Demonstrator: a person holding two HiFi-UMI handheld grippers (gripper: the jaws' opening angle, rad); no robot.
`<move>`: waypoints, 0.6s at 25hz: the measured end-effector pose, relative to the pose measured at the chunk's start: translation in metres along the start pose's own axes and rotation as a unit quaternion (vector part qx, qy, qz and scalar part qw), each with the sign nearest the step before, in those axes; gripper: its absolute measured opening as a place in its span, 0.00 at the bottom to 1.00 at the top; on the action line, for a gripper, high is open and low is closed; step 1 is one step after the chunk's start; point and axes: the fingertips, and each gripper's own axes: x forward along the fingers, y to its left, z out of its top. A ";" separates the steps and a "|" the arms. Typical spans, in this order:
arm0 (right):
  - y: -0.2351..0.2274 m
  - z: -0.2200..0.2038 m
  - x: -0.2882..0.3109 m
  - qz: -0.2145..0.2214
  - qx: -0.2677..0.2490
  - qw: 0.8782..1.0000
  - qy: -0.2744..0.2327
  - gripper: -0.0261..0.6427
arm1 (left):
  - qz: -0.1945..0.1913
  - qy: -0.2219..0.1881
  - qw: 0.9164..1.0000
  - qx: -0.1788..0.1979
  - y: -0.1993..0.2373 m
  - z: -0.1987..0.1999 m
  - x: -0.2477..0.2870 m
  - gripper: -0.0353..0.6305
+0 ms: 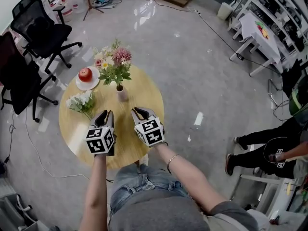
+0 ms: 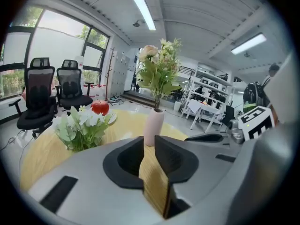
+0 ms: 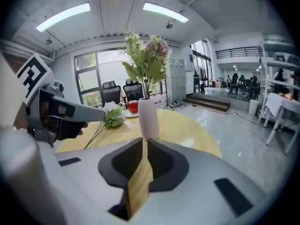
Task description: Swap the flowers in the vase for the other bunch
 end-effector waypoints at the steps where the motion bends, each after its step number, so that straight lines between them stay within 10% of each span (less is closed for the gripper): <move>1: -0.001 0.001 -0.006 -0.001 -0.002 1.000 -0.002 0.09 | 0.003 -0.001 1.000 0.000 -0.002 -0.002 -0.004 0.17; 15: 0.008 0.028 -0.073 0.012 -0.019 0.998 -0.052 0.06 | 0.018 -0.029 0.999 0.010 -0.029 -0.008 -0.052 0.09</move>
